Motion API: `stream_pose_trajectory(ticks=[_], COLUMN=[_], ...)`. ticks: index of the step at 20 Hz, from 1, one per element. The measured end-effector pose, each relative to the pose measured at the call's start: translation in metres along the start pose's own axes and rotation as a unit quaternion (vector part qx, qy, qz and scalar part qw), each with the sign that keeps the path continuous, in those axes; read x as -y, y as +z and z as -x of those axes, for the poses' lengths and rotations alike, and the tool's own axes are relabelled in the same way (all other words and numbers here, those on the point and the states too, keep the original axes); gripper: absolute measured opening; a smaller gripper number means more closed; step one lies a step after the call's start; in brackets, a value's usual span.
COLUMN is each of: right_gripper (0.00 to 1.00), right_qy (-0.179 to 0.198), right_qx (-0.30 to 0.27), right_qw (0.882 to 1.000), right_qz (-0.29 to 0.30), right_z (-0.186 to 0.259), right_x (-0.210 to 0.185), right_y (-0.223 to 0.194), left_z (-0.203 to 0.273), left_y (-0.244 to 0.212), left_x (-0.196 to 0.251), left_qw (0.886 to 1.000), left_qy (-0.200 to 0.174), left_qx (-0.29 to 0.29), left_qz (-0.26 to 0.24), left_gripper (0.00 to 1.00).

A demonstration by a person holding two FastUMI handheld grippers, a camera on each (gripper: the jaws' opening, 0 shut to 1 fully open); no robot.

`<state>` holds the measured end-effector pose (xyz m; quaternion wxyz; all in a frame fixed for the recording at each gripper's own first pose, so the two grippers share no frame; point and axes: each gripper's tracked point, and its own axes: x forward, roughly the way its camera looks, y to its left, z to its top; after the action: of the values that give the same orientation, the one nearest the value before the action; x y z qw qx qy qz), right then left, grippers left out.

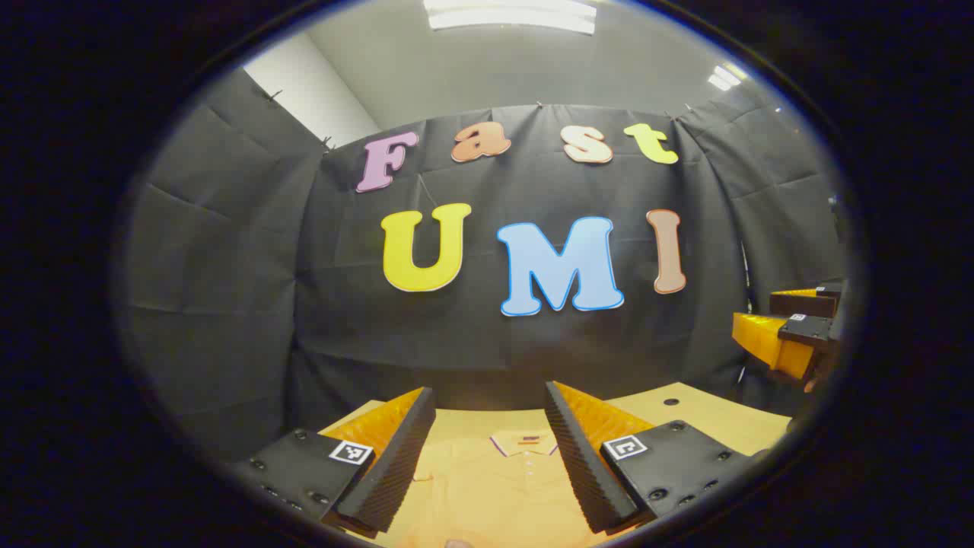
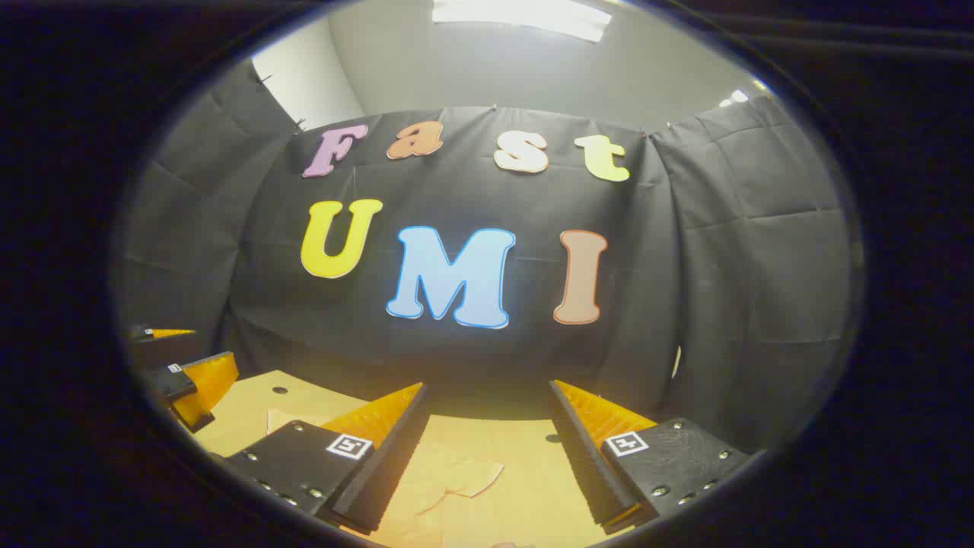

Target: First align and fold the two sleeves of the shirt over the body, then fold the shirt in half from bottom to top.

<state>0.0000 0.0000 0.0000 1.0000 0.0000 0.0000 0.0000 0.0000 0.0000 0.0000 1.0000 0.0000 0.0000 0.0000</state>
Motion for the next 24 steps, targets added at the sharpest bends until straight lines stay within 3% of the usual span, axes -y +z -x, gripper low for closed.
stream_pose_trajectory(ticks=[4, 7, 14, 24], right_gripper=[0.96, 0.96, 0.96, 0.96], right_qy=[0.015, 0.017, -0.015, -0.016], right_qx=[-0.007, -0.010, -0.031, -0.069], right_qw=[1.000, 1.000, 0.999, 0.997], right_qz=[0.014, 0.002, -0.017, -0.011], right_z=[-0.008, -0.016, -0.036, -0.066], right_x=[-0.011, -0.016, -0.014, -0.032], right_y=[-0.004, -0.006, -0.012, -0.035], left_z=[-0.020, -0.035, -0.066, -0.087], left_y=[-0.002, -0.003, -0.006, -0.027], left_x=[-0.010, -0.017, -0.021, -0.035], left_qw=[1.000, 1.000, 1.000, 0.998], left_qy=[0.002, 0.000, -0.028, -0.047], left_qx=[-0.004, -0.002, -0.014, -0.044], left_qz=[0.024, 0.009, 0.004, 0.021], left_gripper=[0.93, 0.96, 0.94, 0.95])
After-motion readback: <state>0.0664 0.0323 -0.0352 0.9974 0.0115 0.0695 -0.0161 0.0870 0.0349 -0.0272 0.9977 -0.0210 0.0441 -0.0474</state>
